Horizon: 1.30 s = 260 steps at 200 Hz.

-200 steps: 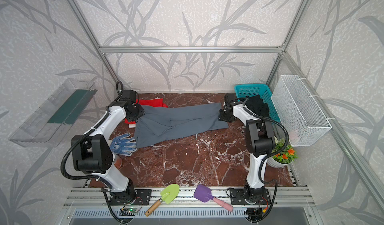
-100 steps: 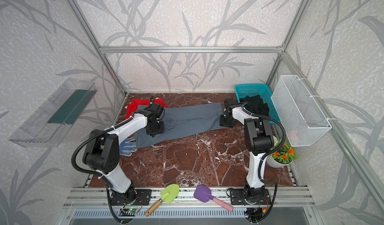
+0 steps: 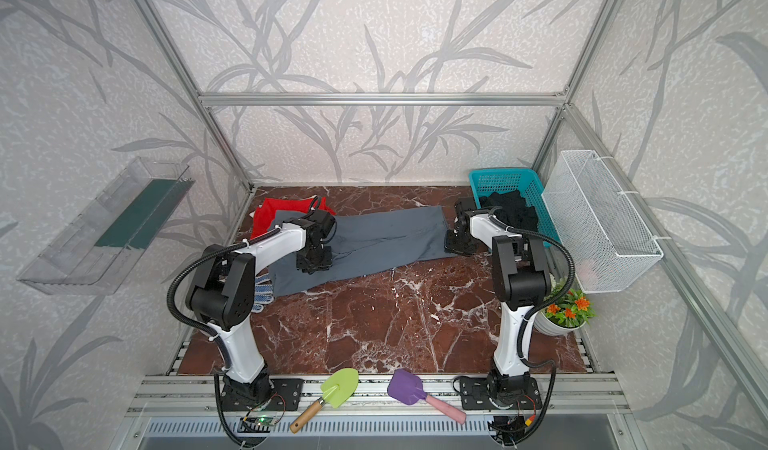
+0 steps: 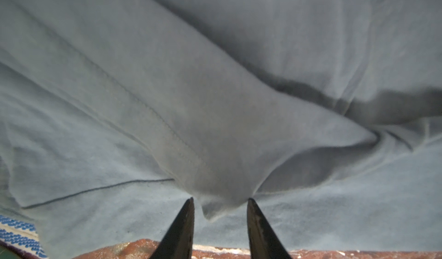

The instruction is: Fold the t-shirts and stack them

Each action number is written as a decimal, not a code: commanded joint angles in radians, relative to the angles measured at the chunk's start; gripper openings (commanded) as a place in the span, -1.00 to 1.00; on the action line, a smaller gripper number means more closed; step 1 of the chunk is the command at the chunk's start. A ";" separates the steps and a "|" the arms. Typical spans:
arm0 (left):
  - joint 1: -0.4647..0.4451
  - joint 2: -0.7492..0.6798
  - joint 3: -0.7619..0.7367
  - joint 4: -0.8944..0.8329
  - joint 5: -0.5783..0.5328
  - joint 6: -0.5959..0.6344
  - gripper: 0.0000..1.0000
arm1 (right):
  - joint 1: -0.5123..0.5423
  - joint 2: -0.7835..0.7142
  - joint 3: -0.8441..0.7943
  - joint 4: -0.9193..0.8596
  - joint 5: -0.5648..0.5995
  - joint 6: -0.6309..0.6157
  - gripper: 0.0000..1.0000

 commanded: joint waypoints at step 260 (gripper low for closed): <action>0.013 -0.008 0.031 -0.043 -0.024 0.022 -1.00 | -0.038 -0.026 -0.045 -0.003 -0.044 -0.004 -0.07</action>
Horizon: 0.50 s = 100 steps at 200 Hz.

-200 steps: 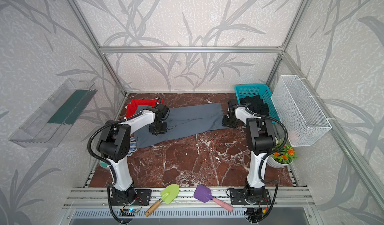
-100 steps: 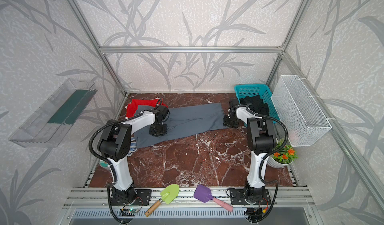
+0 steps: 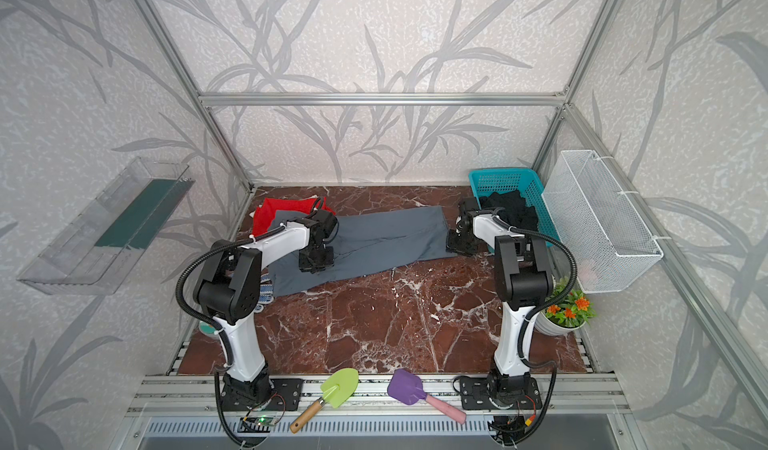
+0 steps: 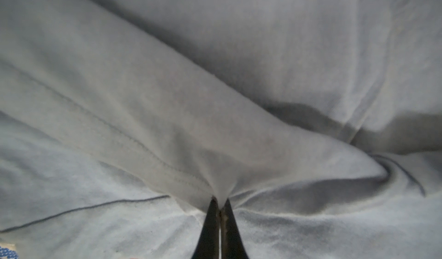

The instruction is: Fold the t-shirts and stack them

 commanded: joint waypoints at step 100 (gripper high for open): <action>0.042 0.103 0.443 -0.186 -0.094 0.132 -1.00 | -0.027 -0.018 -0.037 -0.018 0.004 -0.005 -0.07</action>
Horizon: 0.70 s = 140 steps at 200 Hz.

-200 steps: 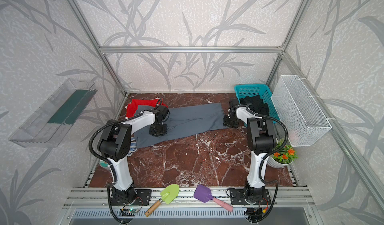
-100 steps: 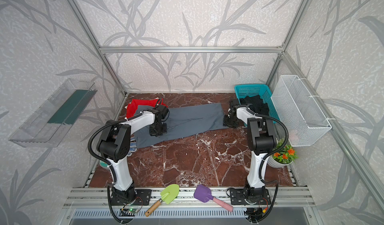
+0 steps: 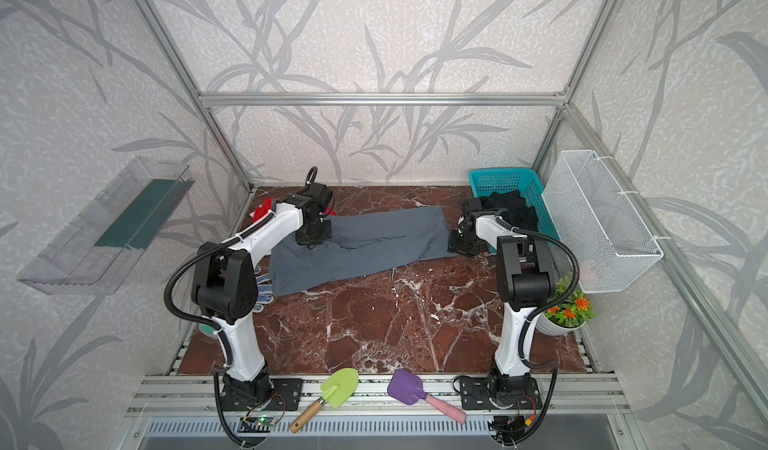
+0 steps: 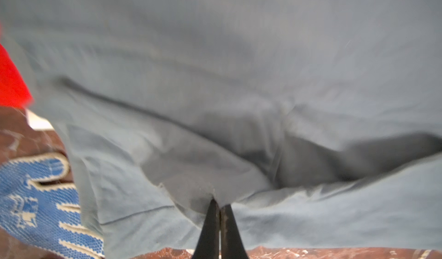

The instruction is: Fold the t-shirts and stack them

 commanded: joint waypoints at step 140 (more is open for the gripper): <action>0.056 -0.003 0.056 0.172 -0.045 0.054 -0.19 | -0.015 -0.051 -0.068 -0.039 0.030 -0.010 -0.07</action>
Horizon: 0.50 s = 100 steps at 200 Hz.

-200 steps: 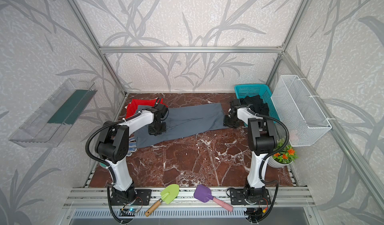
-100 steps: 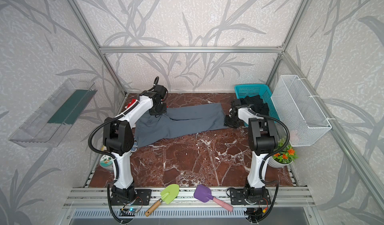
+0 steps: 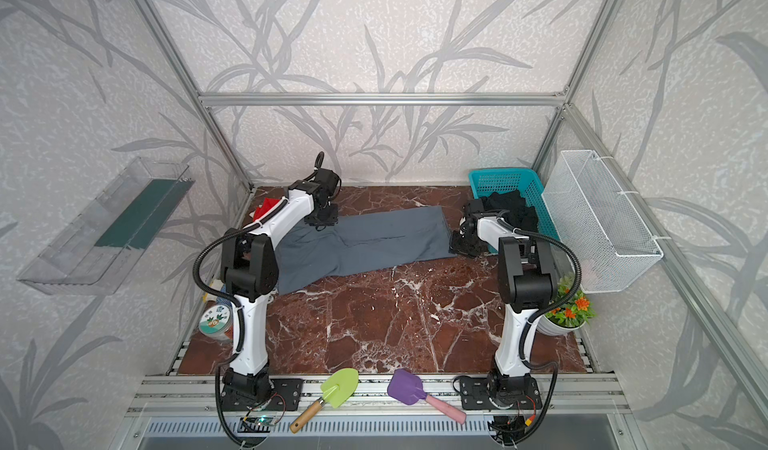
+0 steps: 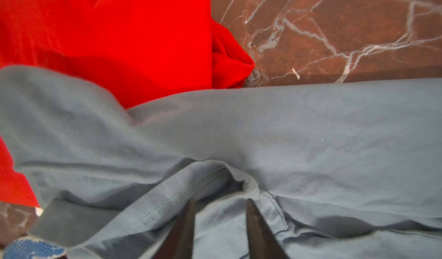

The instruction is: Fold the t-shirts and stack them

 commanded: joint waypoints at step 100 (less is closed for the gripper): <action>0.194 -0.584 -0.779 0.069 0.087 -0.231 -0.17 | -0.001 -0.008 -0.007 -0.050 0.019 -0.008 -0.05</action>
